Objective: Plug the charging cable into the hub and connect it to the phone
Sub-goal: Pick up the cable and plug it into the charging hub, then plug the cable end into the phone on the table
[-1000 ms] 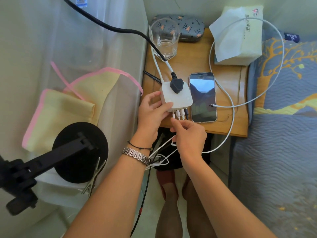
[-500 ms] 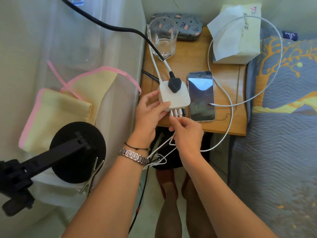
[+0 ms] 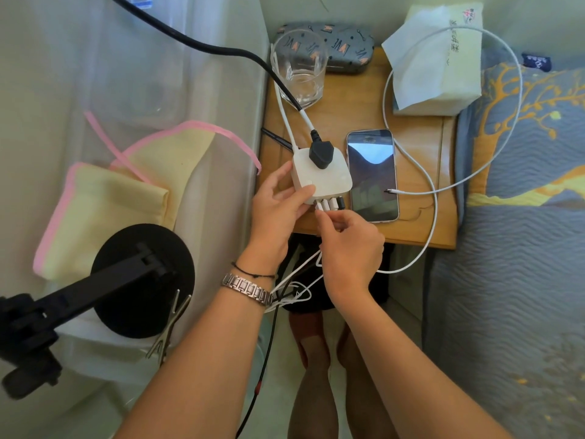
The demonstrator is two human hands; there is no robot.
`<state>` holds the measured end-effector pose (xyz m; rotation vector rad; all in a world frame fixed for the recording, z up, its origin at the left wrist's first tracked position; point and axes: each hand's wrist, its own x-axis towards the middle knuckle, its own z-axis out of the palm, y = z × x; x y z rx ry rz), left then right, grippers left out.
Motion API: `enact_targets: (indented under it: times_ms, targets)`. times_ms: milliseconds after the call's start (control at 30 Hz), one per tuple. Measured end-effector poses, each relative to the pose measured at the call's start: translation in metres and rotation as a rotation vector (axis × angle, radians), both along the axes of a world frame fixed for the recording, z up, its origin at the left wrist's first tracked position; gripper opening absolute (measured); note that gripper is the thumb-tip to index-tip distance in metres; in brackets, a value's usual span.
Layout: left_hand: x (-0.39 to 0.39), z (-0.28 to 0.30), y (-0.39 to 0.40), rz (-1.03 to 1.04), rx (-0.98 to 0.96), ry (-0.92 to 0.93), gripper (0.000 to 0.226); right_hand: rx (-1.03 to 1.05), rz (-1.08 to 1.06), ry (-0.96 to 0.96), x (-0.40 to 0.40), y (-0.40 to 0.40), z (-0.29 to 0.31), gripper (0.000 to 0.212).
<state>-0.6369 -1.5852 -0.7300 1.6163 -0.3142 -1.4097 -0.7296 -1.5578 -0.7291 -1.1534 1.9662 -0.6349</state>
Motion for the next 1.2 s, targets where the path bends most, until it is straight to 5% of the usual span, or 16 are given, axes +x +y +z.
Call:
enact_targets:
  times_ms: [567,833,1200]
  targets:
    - [0.0,-0.006,0.003,-0.051,0.006,-0.055,0.052,-0.114,0.044,0.106,0.011,0.0,-0.013,0.018]
    - [0.004,-0.007,0.002,-0.066,0.029,-0.089,0.055,-0.022,0.121,-0.097,-0.018,-0.001,-0.006,0.016]
    - [-0.001,-0.017,0.001,-0.169,0.049,-0.409,0.054,0.088,0.055,-0.39,-0.037,0.001,-0.019,0.013]
